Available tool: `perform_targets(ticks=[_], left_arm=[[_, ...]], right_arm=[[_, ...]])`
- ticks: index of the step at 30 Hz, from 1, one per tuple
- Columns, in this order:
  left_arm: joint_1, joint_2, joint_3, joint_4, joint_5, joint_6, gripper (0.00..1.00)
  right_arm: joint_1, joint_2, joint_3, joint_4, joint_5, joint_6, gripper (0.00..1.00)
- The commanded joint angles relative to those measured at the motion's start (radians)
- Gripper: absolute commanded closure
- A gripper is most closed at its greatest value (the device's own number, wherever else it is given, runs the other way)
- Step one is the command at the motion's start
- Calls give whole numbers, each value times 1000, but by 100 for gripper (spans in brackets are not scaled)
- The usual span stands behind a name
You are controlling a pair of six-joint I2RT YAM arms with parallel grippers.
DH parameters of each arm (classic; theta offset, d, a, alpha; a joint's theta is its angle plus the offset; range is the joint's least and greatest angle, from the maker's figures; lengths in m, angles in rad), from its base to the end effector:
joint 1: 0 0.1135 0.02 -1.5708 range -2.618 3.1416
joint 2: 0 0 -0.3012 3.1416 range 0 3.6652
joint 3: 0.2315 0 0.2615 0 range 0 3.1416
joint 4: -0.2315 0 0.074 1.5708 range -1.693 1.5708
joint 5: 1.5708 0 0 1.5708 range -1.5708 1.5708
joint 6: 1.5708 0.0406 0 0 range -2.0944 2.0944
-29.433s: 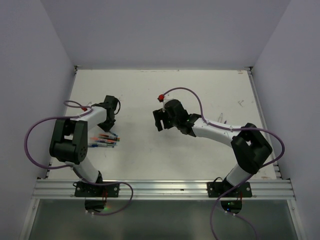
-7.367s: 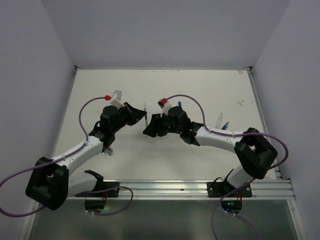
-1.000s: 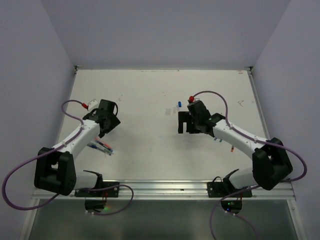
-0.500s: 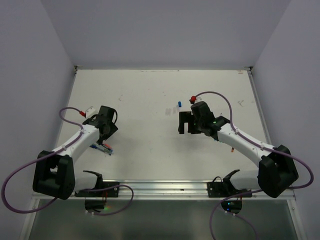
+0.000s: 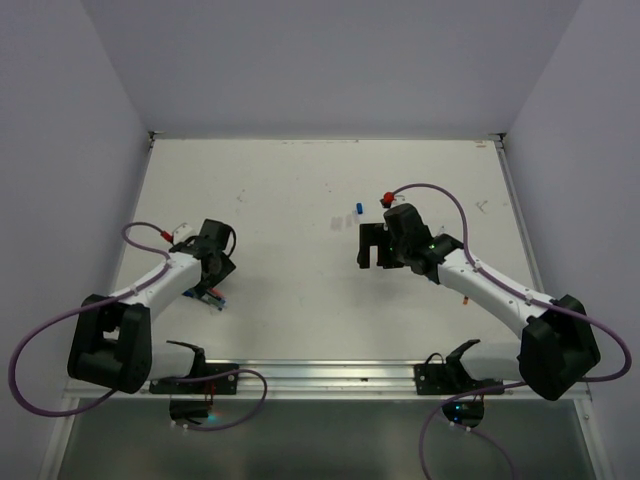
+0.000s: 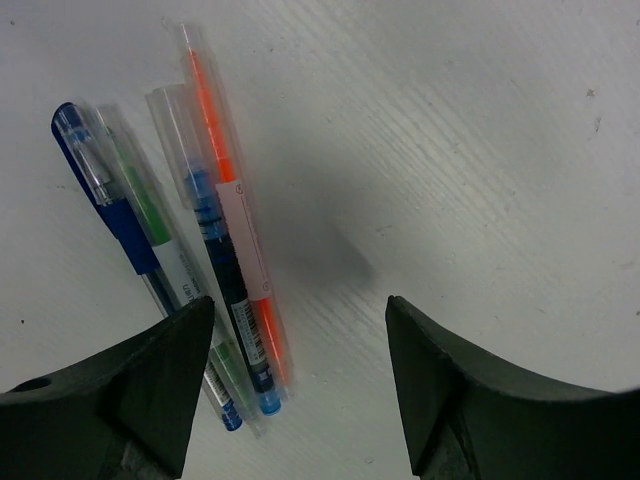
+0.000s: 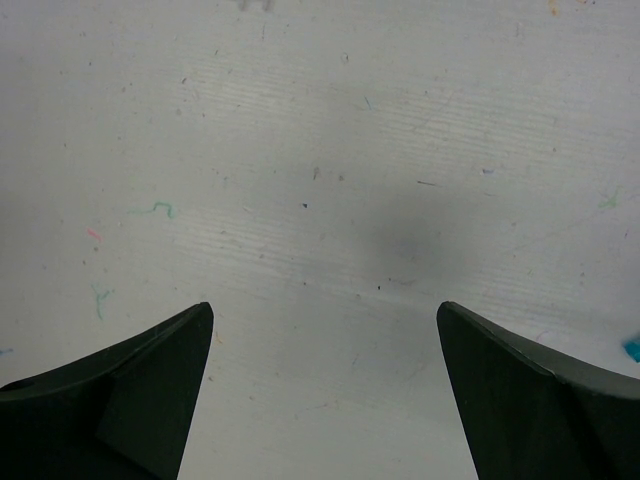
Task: Open the pen caps
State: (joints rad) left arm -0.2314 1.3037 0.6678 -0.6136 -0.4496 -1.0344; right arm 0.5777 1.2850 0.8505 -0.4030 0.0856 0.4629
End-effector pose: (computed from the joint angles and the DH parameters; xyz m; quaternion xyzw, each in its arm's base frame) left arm 0.2141 -0.0323 0.1962 -0.4089 0.8718 0.0852 0.2559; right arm 0.2263 0.1433 0.2647 -0.0382 0.9320 0.1434 0.3306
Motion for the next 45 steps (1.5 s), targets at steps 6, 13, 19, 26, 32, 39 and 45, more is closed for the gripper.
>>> perform_targets(ticks=[6,13,19,26,32,39,45], left_arm=[[6,15,-20,58,-41,-23,28],[6,16,-14,63,-35,-16,28],[6,14,6,60,-35,-10,28],[6,28,33,61,-40,-4,28],[6,32,38,64,-34,0,28],[6,74,47,78,-44,-1,28],[6,101,41,92,-46,-6,28]], right_arm=[[2,-21,1,16,-4,-7,2],[2,-15,-5,13,3,-9,2],[4,-12,-4,18,3,-10,1],[4,8,-4,21,5,-13,1],[4,14,-5,27,8,-18,1],[4,30,-2,29,9,-21,2],[4,39,-4,26,16,-24,2]])
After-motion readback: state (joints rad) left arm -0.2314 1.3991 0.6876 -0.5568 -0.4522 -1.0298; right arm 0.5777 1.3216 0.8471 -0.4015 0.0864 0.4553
